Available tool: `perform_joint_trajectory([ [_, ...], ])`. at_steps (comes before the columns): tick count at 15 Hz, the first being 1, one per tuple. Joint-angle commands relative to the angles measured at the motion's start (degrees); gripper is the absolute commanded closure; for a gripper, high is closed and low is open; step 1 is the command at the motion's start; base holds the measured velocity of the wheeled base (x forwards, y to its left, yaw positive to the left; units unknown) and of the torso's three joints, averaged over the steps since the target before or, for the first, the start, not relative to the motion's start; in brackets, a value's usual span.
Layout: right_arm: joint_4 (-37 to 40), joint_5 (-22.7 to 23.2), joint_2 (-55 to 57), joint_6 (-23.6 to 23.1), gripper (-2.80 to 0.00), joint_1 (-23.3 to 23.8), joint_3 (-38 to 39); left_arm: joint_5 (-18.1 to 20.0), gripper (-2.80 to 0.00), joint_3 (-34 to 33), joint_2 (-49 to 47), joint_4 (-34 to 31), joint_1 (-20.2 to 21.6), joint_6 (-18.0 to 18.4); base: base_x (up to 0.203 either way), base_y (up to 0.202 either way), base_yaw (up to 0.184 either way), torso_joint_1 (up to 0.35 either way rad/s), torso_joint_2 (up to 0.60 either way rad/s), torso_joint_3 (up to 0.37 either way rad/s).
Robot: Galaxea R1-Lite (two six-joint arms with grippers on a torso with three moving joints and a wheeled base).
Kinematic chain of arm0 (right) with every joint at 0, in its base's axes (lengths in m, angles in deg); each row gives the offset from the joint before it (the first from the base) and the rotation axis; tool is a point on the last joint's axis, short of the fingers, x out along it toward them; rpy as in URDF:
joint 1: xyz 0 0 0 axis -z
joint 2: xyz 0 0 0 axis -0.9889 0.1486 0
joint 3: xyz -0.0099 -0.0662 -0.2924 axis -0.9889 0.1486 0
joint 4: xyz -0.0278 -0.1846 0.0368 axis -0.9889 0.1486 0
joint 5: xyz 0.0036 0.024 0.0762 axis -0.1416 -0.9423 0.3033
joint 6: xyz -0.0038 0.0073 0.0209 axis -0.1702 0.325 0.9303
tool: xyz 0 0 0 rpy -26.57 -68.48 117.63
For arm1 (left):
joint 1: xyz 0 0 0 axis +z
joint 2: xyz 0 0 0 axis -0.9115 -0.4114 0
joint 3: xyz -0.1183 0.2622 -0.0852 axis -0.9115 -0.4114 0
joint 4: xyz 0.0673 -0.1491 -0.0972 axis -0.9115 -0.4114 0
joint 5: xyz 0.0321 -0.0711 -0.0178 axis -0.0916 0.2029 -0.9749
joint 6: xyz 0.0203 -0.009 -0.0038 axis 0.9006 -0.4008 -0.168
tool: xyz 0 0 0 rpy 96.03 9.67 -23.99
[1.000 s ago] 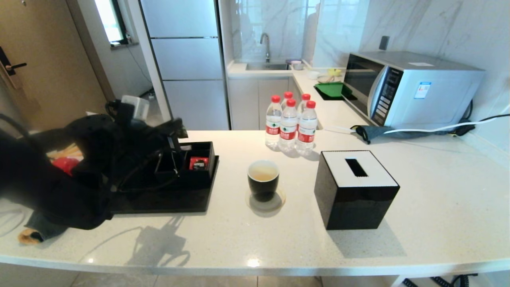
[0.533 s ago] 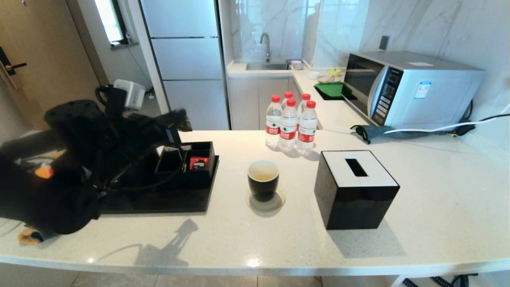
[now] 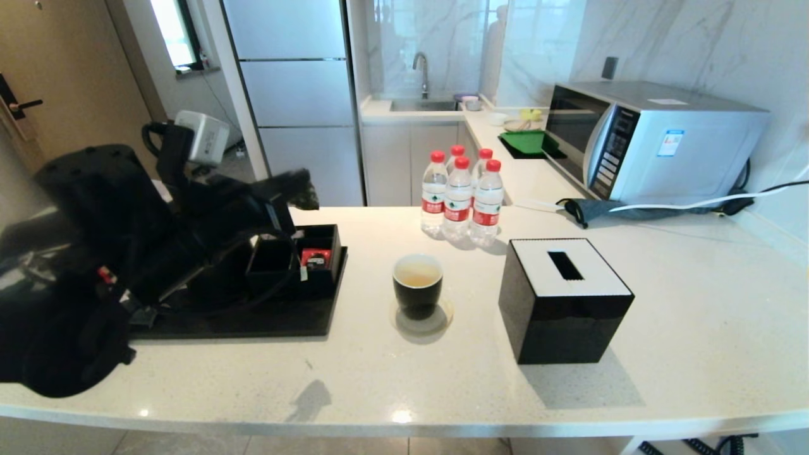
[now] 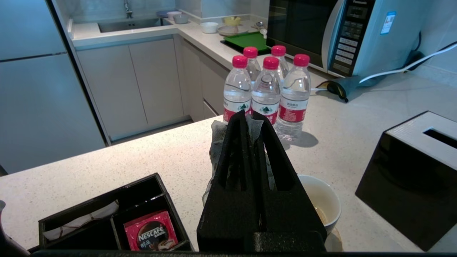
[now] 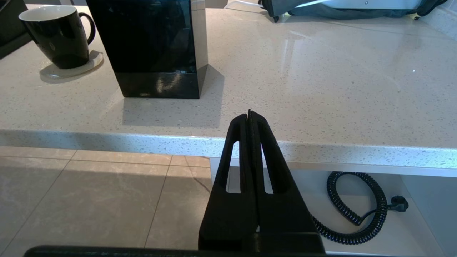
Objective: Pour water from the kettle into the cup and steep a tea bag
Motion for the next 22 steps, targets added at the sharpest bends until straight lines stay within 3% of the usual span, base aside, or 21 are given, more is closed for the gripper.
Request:
perform_joint_trajectory([
  [1,-0.07,-0.01,0.07,-0.04,0.0,-0.02,0.0,0.12,0.0,-0.65,1.64,0.27,-0.42,-0.05,0.0,0.0,0.0,0.0,0.0,0.0],
  [5,-0.07,0.06,0.07,-0.07,0.0,-0.02,0.0,0.25,0.0,-1.66,4.76,-3.54,-1.66,-0.32,0.0,0.0,0.0,0.0,0.0,0.0],
  [11,-0.05,0.08,0.07,-0.07,0.0,-0.02,0.0,0.18,0.0,-1.71,9.74,-10.8,-10.26,-1.88,0.0,0.0,0.0,0.0,0.0,0.0],
  [14,-0.07,-0.01,0.07,-0.24,0.0,-0.02,0.0,0.16,0.0,-1.12,9.57,-11.07,-13.39,-1.98,0.0,0.0,0.0,0.0,0.0,0.0],
  [18,0.1,0.43,0.07,-5.06,0.0,-0.02,0.0,0.09,0.0,-0.79,9.44,-11.07,-17.34,-1.98,0.0,0.0,0.0,0.0,0.0,0.0],
  [22,-2.02,1.05,0.07,-5.16,0.0,-0.02,-0.1,-0.36,0.0,0.02,9.44,-11.16,-20.01,-1.89,0.0,0.0,0.0,0.0,0.0,0.0],
])
